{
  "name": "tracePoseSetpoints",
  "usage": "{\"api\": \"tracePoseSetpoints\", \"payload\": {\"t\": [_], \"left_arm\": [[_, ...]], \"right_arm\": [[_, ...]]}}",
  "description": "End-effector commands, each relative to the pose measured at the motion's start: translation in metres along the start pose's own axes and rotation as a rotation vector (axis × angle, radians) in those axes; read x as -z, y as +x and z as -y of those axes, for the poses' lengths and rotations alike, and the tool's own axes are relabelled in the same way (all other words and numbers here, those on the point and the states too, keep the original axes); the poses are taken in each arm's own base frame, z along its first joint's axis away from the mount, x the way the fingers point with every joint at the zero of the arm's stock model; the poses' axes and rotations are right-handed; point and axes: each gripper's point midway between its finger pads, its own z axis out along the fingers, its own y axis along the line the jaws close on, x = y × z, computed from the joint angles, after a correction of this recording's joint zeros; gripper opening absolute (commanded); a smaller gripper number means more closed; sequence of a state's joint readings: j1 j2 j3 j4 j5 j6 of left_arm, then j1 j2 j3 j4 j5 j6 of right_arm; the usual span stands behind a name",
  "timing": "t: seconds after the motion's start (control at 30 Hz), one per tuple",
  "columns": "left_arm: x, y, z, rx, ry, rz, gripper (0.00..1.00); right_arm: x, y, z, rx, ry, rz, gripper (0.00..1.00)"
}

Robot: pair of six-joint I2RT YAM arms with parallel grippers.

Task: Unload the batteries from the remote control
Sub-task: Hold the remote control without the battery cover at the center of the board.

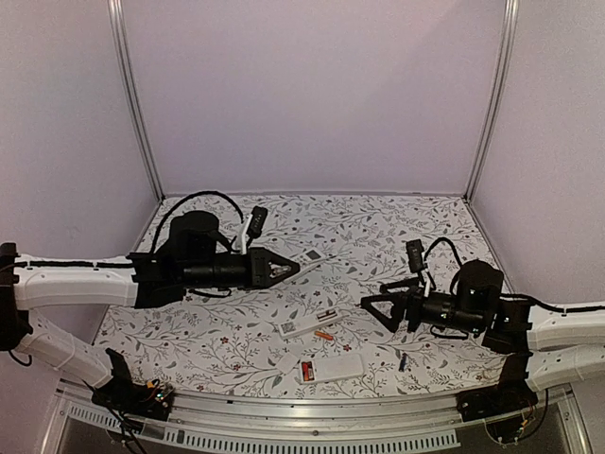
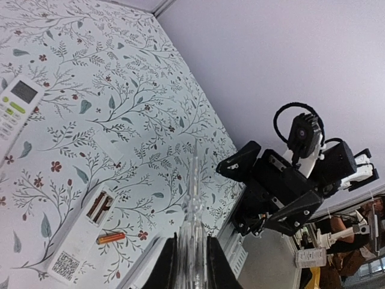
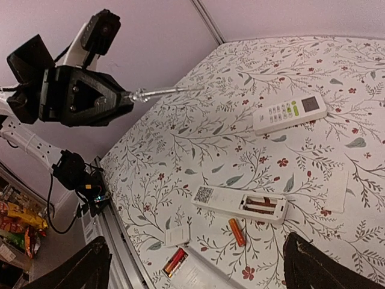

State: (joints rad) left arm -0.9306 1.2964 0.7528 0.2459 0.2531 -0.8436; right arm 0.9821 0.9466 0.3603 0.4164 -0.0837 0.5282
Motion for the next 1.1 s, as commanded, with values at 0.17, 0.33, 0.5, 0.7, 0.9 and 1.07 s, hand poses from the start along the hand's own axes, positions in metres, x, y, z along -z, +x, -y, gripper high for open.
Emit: {"api": "tracePoseSetpoints", "payload": {"t": [0.17,0.33,0.5,0.7,0.9,1.07], "left_arm": [[0.019,0.015,-0.046,0.036,-0.149,-0.066,0.0],[0.02,0.02,-0.047,0.044,-0.145,-0.082,0.0],[0.023,0.023,-0.049,0.045,-0.152,-0.093,0.0],[0.027,0.025,-0.051,0.042,-0.167,-0.099,0.0],[0.028,0.026,-0.053,0.043,-0.174,-0.106,0.0],[0.028,0.032,-0.055,0.043,-0.185,-0.135,0.0]], "right_arm": [[-0.003,0.106,0.023,0.135,0.055,-0.429,0.99],[-0.019,0.135,0.024,0.194,0.053,-0.546,0.98],[-0.036,0.152,0.024,0.255,0.043,-0.618,0.97],[-0.046,0.174,0.024,0.317,0.024,-0.694,0.97],[-0.045,0.2,0.017,0.365,-0.005,-0.784,0.95],[-0.039,0.215,0.01,0.404,-0.009,-0.826,0.95]]}}
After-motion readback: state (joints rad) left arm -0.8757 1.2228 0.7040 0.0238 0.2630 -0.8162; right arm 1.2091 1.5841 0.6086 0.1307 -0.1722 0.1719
